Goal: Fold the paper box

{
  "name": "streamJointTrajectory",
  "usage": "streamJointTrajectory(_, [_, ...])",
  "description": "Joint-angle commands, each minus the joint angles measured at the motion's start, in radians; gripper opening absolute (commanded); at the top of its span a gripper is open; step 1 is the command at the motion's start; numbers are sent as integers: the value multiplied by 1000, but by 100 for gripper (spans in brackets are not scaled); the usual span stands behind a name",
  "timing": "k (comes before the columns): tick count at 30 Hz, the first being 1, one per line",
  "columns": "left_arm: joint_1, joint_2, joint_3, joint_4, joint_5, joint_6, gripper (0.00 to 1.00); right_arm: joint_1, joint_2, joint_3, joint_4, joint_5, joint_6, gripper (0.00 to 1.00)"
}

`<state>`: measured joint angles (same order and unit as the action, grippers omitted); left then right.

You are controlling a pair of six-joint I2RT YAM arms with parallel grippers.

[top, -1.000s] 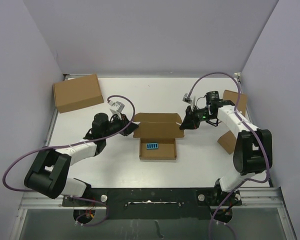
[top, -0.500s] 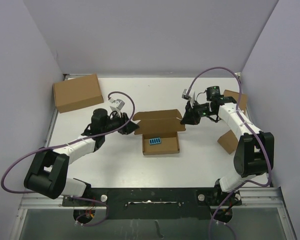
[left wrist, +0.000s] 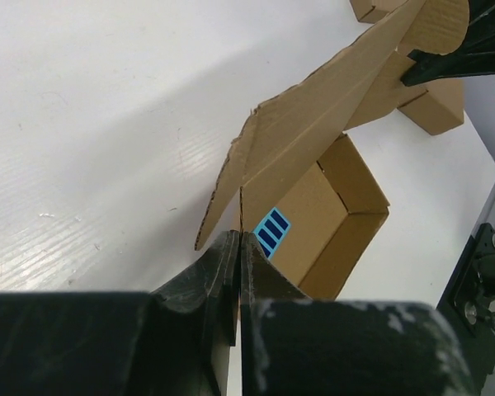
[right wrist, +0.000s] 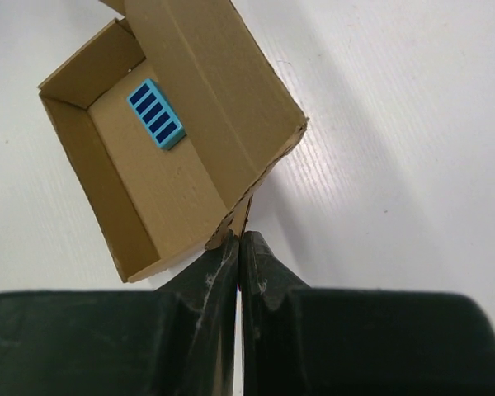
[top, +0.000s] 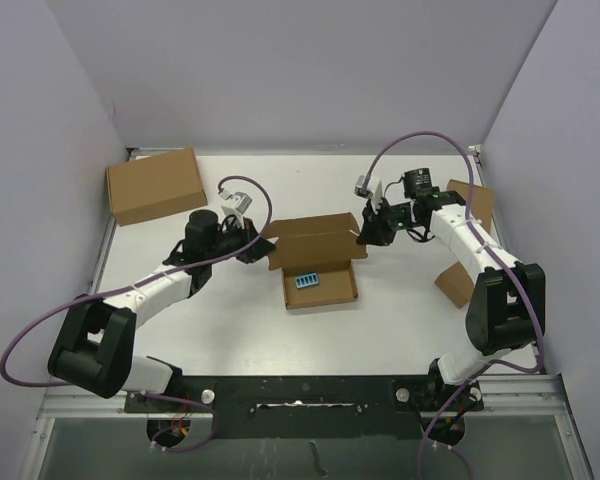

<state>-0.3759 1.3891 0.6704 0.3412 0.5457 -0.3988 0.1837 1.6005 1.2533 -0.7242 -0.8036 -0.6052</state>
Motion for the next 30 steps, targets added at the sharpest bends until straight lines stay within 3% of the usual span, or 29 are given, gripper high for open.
streamJointTrajectory(1, [-49,-40,82,-32,-144,-7,0,32,-10,45,132,89,108,0])
streamJointTrajectory(7, [-119,-42,142,-38,-413,33,0,82,3,72,271,244,198,0])
streamJointTrajectory(18, [-216,126,268,36,-705,-10,0,142,52,-4,625,456,438,0])
streamJointTrajectory(26, [-249,225,287,81,-800,-74,0,159,67,-73,735,491,572,0])
streamJointTrajectory(30, [-263,239,310,27,-842,-148,0,163,51,-125,768,490,611,0])
